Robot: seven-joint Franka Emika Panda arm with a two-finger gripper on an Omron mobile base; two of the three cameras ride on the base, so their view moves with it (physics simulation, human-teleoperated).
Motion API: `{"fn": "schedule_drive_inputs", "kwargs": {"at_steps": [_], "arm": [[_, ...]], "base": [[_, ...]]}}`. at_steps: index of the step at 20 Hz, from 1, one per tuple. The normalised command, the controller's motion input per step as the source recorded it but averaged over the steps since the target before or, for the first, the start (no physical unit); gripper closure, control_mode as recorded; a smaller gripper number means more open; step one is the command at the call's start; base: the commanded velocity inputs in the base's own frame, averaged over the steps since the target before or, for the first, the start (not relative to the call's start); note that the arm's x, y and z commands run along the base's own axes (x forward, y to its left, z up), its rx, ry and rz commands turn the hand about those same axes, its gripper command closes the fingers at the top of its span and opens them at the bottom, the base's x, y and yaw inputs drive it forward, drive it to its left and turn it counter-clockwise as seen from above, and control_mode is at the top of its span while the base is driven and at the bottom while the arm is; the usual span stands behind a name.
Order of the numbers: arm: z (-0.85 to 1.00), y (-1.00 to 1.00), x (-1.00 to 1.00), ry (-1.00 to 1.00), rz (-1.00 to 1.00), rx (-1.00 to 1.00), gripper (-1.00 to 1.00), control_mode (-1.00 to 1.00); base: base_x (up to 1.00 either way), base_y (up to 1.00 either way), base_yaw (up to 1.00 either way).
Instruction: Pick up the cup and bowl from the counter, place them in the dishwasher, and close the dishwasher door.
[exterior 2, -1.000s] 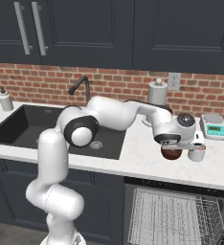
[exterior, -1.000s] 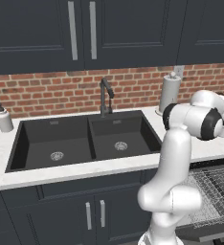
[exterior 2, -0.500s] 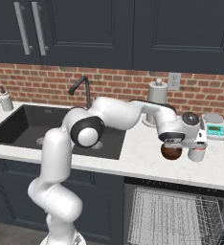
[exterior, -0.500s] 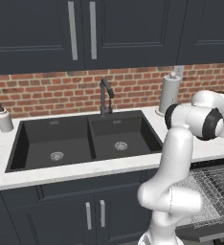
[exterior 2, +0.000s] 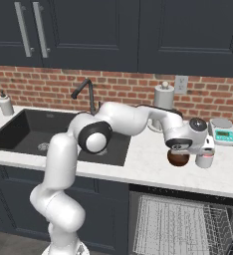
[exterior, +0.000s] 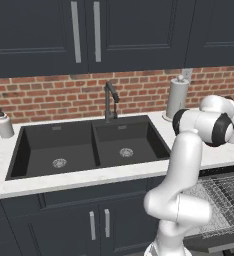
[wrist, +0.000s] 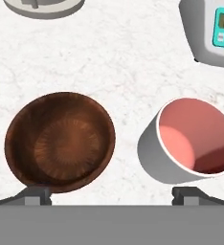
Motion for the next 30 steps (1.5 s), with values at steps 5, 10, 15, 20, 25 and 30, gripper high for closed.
{"fn": "schedule_drive_inputs", "kwargs": {"at_steps": [5, 10, 15, 20, 25, 30], "arm": [[0.00, -0.02, 0.24, 0.01, 0.00, 0.00, -1.00, -1.00], [0.00, -0.04, 0.21, 0.07, 0.00, 0.00, -1.00, -1.00], [0.00, -0.17, 0.30, 0.14, -0.01, 0.00, -1.00, -1.00], [0.00, -0.25, 0.10, 0.07, -0.01, 0.00, -1.00, -1.00], [0.00, -0.36, 0.00, 0.01, 0.00, 0.00, -1.00, -1.00], [-0.03, -0.22, 0.00, 0.00, 0.00, 0.00, -1.00, -1.00]], "base": [[0.00, 0.00, 0.00], [0.00, 0.00, 0.00], [0.00, 0.00, 0.00], [0.00, 0.00, 0.00], [0.00, 0.00, 0.00], [0.00, 0.00, 0.00]]}}
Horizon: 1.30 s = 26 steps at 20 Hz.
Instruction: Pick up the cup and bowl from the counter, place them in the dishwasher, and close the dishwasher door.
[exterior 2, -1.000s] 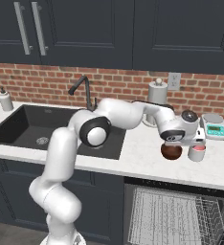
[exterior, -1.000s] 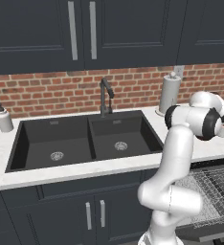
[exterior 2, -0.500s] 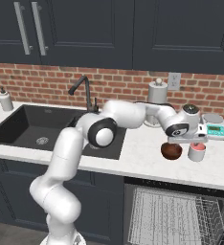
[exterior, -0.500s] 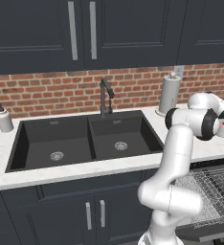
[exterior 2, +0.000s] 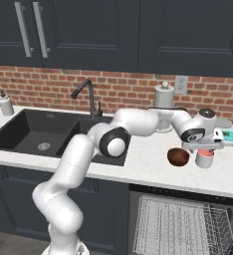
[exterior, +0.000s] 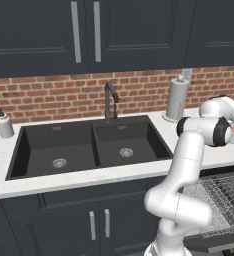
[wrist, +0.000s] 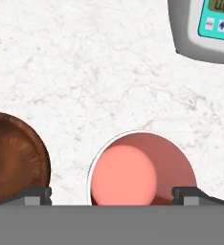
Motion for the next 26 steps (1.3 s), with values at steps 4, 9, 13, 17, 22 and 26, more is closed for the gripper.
{"fn": "schedule_drive_inputs", "kwargs": {"at_steps": [4, 9, 13, 17, 22, 26], "arm": [[-0.27, 0.03, 0.00, 0.01, 0.00, -0.02, -1.00, -1.00], [-0.28, 0.03, 0.00, 0.00, 0.00, -0.03, -1.00, -1.00], [-0.34, 0.15, 0.00, 0.03, 0.01, -0.04, 1.00, -1.00], [-0.27, 0.09, 0.00, 0.02, 0.01, -0.02, 1.00, -1.00], [-0.01, 0.00, 0.00, -0.01, 0.03, 0.00, 1.00, -1.00], [0.00, -0.02, -0.11, -0.05, 0.00, 0.00, 1.00, -1.00]], "base": [[0.00, 0.00, 0.00], [0.00, 0.00, 0.00], [0.00, 0.00, 0.00], [0.00, 0.00, 0.00], [0.00, 0.00, 0.00], [0.00, 0.00, 0.00]]}}
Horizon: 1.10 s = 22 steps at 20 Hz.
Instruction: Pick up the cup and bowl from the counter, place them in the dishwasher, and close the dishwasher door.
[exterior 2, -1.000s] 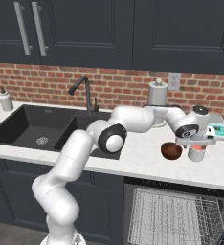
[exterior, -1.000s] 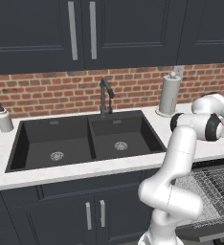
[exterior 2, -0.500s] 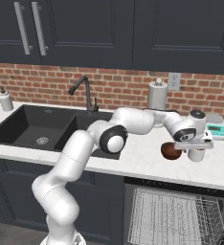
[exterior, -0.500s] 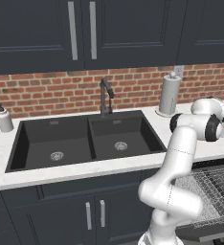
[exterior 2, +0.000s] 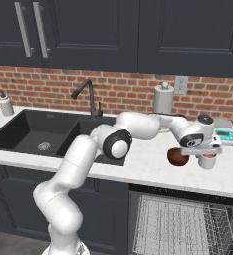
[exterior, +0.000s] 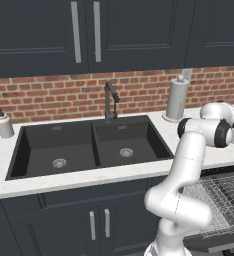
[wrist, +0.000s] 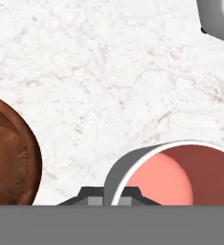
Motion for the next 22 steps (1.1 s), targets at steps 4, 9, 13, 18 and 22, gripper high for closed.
{"fn": "schedule_drive_inputs", "kwargs": {"at_steps": [4, 9, 13, 18, 22], "arm": [[-0.01, -0.03, -0.44, -0.07, 0.00, 0.00, 1.00, -1.00], [-0.01, 0.08, -0.93, -0.12, 0.00, 0.04, 1.00, -1.00], [0.00, 0.30, -1.00, -0.10, 0.00, 0.10, 1.00, -1.00], [0.00, 0.46, -1.00, -0.18, 0.00, 0.14, 1.00, -1.00], [0.00, 0.80, -1.00, -0.03, 0.00, 0.09, 1.00, -1.00]], "base": [[0.00, 0.00, 0.00], [0.00, 0.00, 0.00], [0.00, 0.00, 0.00], [0.00, 0.00, 0.00], [0.00, 0.00, 0.00]]}}
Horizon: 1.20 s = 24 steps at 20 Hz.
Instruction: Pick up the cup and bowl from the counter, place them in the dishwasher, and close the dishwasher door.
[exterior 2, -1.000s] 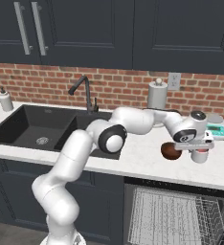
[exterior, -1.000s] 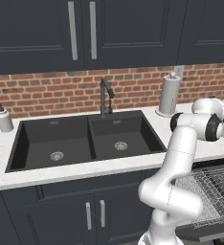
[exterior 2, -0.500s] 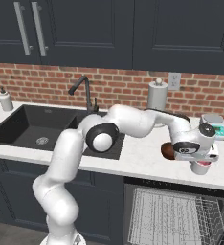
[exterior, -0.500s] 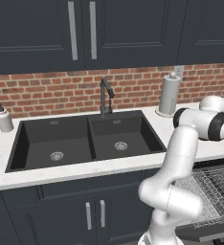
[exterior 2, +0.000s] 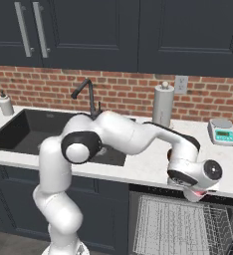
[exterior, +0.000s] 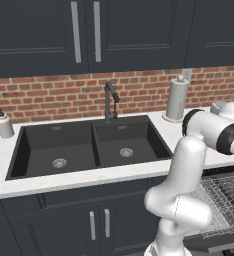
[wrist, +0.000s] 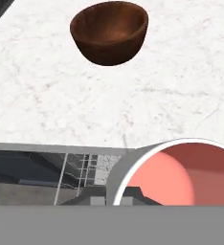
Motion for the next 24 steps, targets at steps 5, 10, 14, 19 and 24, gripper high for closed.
{"fn": "schedule_drive_inputs", "kwargs": {"at_steps": [5, 10, 14, 19, 24], "arm": [[0.00, 0.86, -1.00, 0.00, 0.00, 0.01, 1.00, -1.00], [-0.05, 0.50, -1.00, -0.06, 0.00, 0.04, 1.00, -1.00], [-0.41, 0.32, -0.94, -0.14, 0.01, 0.00, 1.00, -1.00], [-0.43, 0.51, -0.39, -0.03, 0.02, 0.00, 1.00, -1.00], [-0.43, 0.42, 0.28, 0.13, 0.03, 0.00, 1.00, -1.00]], "base": [[0.00, 0.00, 0.00], [0.00, 0.00, 0.00], [0.00, 0.00, 0.00], [0.00, 0.00, 0.00], [0.00, 0.00, 0.00]]}}
